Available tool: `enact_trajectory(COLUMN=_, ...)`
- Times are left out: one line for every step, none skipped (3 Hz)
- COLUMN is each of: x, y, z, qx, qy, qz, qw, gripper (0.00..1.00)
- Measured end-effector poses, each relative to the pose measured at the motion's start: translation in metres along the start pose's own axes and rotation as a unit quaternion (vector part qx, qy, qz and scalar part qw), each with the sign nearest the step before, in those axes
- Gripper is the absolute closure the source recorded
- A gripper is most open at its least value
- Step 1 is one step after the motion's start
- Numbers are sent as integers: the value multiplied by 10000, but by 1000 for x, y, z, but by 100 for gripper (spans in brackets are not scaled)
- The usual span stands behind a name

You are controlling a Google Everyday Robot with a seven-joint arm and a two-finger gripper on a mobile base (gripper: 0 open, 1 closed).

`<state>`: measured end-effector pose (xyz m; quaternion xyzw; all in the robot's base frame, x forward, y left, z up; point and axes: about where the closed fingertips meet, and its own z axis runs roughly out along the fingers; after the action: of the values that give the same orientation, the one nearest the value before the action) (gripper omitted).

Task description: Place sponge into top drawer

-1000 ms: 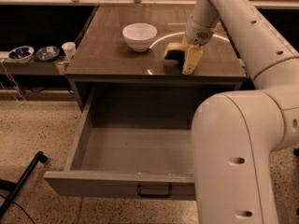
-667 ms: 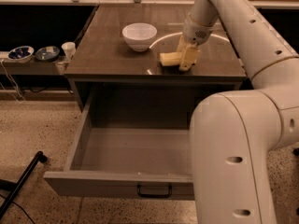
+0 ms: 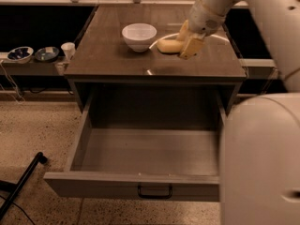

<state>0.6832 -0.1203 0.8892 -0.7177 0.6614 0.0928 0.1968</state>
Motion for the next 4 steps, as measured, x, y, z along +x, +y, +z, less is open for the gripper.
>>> enact_trajectory(x=-18, y=36, z=-59, qx=581, qy=-292, qz=-80, qw=9979, gripper=100)
enact_trajectory(x=-34, y=78, z=-79, qx=836, qy=-155, qz=-447, qw=9954, gripper=100)
enact_trajectory(x=-34, y=96, z=-55, qx=539, qy=-89, qz=-474, qw=9974, gripper=100)
enact_trajectory(x=-14, y=99, z=-6, qx=538, qy=-205, qz=29, qw=9983, gripper=100)
